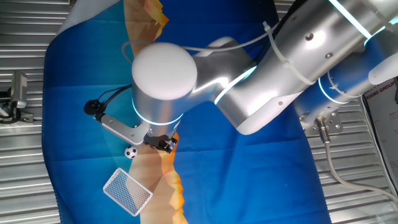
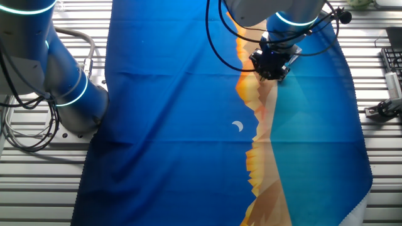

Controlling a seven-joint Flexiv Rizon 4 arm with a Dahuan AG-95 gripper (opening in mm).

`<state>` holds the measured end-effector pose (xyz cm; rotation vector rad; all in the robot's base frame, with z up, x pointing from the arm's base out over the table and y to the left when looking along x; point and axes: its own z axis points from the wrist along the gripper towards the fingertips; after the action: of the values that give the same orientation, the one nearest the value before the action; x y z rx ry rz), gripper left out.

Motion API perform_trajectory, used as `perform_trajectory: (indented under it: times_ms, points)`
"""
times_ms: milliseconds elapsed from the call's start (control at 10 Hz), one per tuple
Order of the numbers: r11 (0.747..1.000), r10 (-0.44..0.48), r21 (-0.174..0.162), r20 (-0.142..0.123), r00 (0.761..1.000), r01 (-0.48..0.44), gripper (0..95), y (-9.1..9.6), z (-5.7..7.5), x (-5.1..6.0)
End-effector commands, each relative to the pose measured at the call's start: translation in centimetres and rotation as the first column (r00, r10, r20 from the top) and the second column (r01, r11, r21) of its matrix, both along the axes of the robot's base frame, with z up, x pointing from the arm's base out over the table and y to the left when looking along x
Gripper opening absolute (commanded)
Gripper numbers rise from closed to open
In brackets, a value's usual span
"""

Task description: Push the soccer ball into the goal

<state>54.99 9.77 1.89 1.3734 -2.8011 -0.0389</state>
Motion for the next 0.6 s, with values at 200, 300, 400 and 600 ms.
perform_trajectory:
  times_ms: [200, 300, 400, 600]
  points:
    - [1.000, 0.021, 0.006, 0.005, 1.000, -0.021, 0.0, -1.1, 0.0, -0.4]
    - [1.000, 0.027, 0.013, 0.009, 1.000, -0.027, 0.0, -1.4, -0.2, -0.3]
    - [0.999, 0.044, 0.012, 0.019, 0.999, -0.044, 0.0, -1.5, -0.3, -0.1]
    - [0.997, 0.082, 0.011, 0.023, 0.996, -0.082, 0.0, -1.9, 0.0, 0.5]
